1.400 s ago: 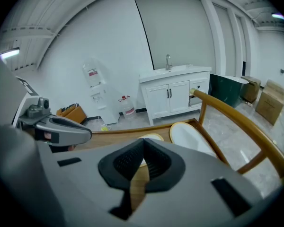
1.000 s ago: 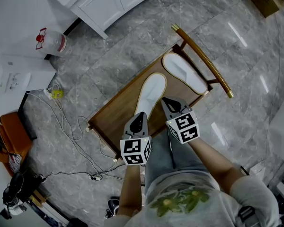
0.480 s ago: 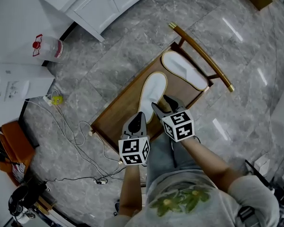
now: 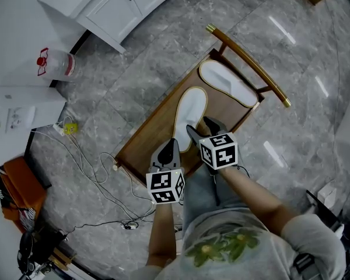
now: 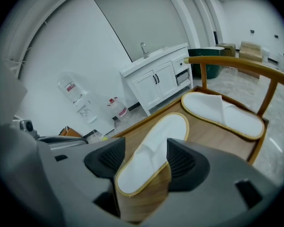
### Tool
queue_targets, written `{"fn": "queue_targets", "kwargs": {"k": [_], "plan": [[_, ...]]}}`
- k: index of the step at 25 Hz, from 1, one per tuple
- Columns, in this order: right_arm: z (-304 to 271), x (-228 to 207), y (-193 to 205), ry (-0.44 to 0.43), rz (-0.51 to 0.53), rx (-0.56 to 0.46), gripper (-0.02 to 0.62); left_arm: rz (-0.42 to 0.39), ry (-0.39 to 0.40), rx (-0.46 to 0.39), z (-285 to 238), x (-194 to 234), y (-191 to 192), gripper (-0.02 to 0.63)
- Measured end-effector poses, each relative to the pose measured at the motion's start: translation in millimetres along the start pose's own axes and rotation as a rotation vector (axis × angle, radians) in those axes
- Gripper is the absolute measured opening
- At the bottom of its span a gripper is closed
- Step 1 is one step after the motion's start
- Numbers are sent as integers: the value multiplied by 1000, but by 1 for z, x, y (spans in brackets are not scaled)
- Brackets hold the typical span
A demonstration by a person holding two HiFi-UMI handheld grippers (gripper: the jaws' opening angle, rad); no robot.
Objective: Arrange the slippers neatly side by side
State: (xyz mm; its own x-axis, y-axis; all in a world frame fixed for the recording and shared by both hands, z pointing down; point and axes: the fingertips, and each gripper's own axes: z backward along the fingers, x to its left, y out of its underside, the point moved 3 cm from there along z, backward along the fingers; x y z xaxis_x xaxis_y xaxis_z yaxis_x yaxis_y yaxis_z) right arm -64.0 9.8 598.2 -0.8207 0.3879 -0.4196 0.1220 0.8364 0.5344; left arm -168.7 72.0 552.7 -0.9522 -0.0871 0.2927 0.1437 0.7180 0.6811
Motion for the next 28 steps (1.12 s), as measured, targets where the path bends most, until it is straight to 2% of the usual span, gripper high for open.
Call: {"fn": "queue_targets", "kwargs": {"k": [11, 20, 21, 28], "plan": [[-30, -7, 10, 51, -182, 16, 259, -1, 11, 9, 0, 8, 4, 15], [-54, -11, 19, 118, -218, 78, 259, 1, 16, 16, 1, 17, 6, 15], [-56, -12, 22, 121, -227, 87, 251, 1, 16, 17, 1, 18, 6, 15], [-58, -21, 30, 173, -189, 138, 69, 4, 21, 24, -2, 19, 9, 15]]}}
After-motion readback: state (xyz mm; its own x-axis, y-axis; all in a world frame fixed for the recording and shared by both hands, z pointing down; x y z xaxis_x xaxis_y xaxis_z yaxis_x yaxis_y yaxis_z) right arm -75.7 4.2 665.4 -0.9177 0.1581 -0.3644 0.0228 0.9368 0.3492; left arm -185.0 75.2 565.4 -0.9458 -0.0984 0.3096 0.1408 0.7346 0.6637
